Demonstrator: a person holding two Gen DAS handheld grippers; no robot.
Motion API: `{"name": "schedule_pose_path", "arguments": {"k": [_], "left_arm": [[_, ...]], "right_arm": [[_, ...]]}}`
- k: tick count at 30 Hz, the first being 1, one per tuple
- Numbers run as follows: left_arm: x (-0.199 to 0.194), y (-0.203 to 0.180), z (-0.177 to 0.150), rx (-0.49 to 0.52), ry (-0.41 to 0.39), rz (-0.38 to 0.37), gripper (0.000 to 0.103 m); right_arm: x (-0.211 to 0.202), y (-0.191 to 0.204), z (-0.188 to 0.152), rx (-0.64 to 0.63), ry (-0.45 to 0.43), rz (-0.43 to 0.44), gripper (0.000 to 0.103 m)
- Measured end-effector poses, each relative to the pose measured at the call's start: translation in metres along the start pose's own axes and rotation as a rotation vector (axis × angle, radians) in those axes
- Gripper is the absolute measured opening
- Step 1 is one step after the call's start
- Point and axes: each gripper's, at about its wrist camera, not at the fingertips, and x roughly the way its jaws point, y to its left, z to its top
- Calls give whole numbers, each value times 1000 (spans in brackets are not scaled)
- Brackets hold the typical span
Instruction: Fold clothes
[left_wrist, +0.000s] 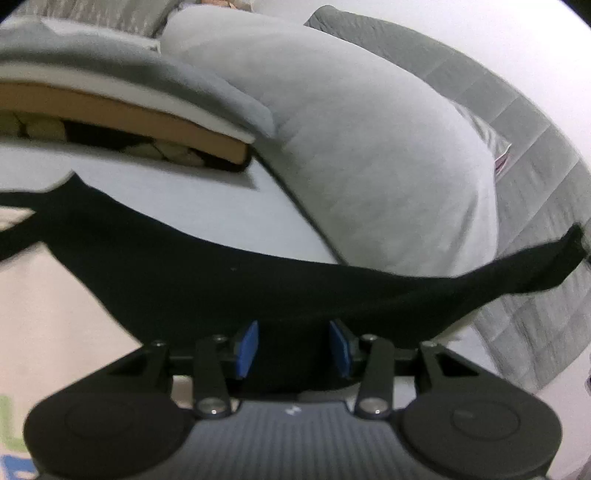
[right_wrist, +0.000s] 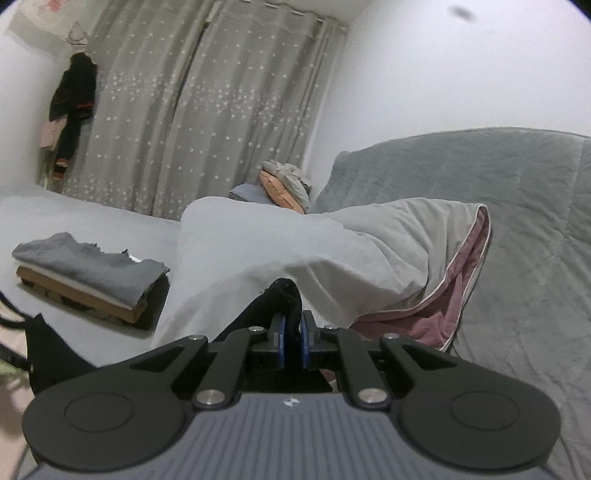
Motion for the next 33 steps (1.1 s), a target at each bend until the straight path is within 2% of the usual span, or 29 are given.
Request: {"name": "schedule_pose_path", "arguments": {"k": [4,13,19,24,27,33], "left_arm": [[22,-6,-4,3,35,-25,43],[42,-22,-10,58,62,-27,43],[39,-25,-5,82,75,-5,43],[32,-26,1,107,68,22,43],[26,-27,10,136,48,44,43],[21,-27,26,297,27,119,54]], "right_arm": [[0,-2,-32,-51,17,4,10],[1,-17,-119,26,186,5,11],[-15,-32,-168,93,305,-3,29],[-16,-50,-180,184,322,-12,36],[4,-50,-177,256,320,33,40],[58,-31,-177,318,349,114,42]]}}
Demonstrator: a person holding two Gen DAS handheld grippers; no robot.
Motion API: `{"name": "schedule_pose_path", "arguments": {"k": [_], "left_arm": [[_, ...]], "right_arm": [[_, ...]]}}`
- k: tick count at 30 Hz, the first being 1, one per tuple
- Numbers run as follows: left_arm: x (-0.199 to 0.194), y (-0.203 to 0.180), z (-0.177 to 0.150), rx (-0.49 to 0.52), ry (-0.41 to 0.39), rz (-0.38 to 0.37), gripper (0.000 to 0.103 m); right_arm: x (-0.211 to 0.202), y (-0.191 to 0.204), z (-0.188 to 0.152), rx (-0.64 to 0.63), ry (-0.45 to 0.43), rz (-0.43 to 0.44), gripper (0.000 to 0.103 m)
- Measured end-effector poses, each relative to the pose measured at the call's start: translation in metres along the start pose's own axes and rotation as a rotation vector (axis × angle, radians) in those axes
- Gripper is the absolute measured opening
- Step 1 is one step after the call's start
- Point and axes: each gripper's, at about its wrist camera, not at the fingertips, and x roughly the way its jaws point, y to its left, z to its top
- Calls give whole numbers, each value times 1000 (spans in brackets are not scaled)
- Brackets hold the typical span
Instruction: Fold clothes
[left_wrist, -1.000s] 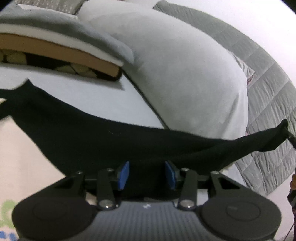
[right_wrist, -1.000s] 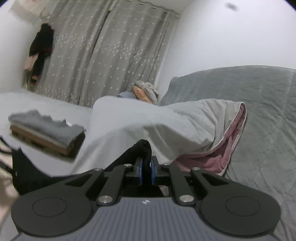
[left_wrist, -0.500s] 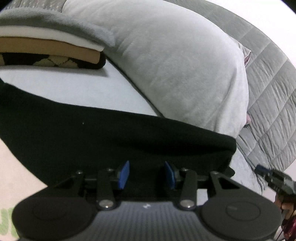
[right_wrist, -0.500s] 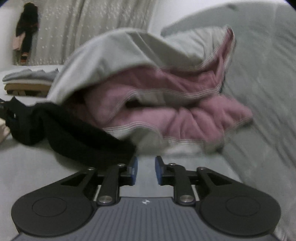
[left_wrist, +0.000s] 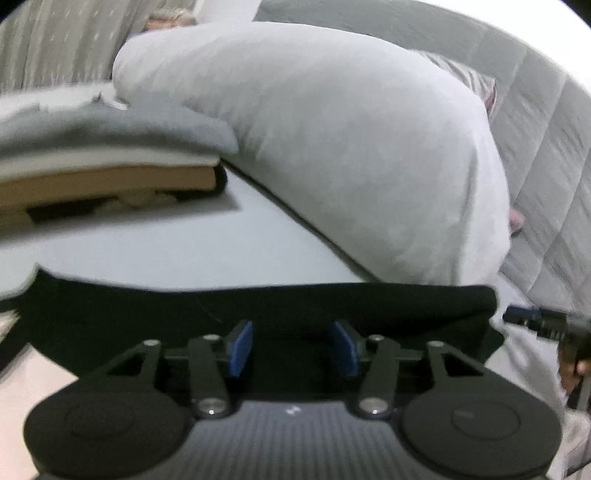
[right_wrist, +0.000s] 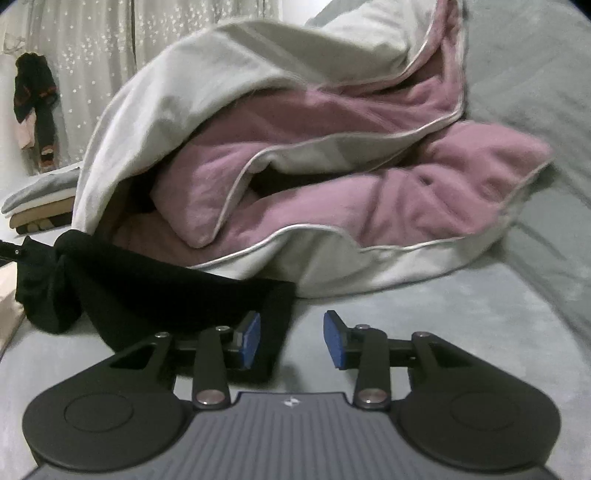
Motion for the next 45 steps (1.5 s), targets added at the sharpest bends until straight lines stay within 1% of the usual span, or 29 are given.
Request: {"name": "schedule_pose_path", "arguments": {"k": [2,6,9,10,13,15,16,17,19,21,25,28,31,33,36,38,39,40,45], "left_arm": [[2,3,3,54,2,27,57],[10,2,10,179,-4,66,61],[19,-3,18,255,-11,60,68],[23,-5,21,277,-10,55,69],[32,-12,26,346,9,28,69],[36,-16,27,377,29,16,67],[38,-17,27,384,38,14,60],[40,-18,27,390,47,12,55],[41,-20,27,394,56,8,39],[42,-22,26,397,55,8,29],[28,-30,24,371,-18,3,29],[11,-42,23,356,-61,-54,29],[1,-58,14,375,-68,-130,29],[2,-68,7,404,-48,-158,29],[12,-80,-1,439,-43,-134,29],[13,-82,-4,430,-55,-133,29],[13,-84,-5,425,-61,-132,29],[12,-84,-6,419,-81,-118,29],[-7,-86,-14,372,-194,-100,31]], "right_arm": [[15,2,1,24,12,18,44],[40,2,1,79,22,41,44],[50,2,2,124,8,63,44],[51,2,2,131,5,68,42],[51,3,4,129,-2,67,13],[46,2,4,127,-19,62,12],[41,2,5,125,-34,56,11],[37,2,5,122,-50,50,10],[24,5,7,107,-91,35,10],[9,8,11,81,-133,15,10],[-24,13,24,26,-222,-29,9],[-45,16,40,-12,-270,-62,9],[-63,22,58,-53,-309,-73,9],[-70,27,68,-81,-327,-71,9],[-73,36,79,-138,-344,-84,9],[-75,42,82,-169,-357,-101,9],[-79,44,82,-174,-369,-95,9],[-83,46,83,-179,-382,-89,9],[-117,61,85,-229,-469,-73,9]]}}
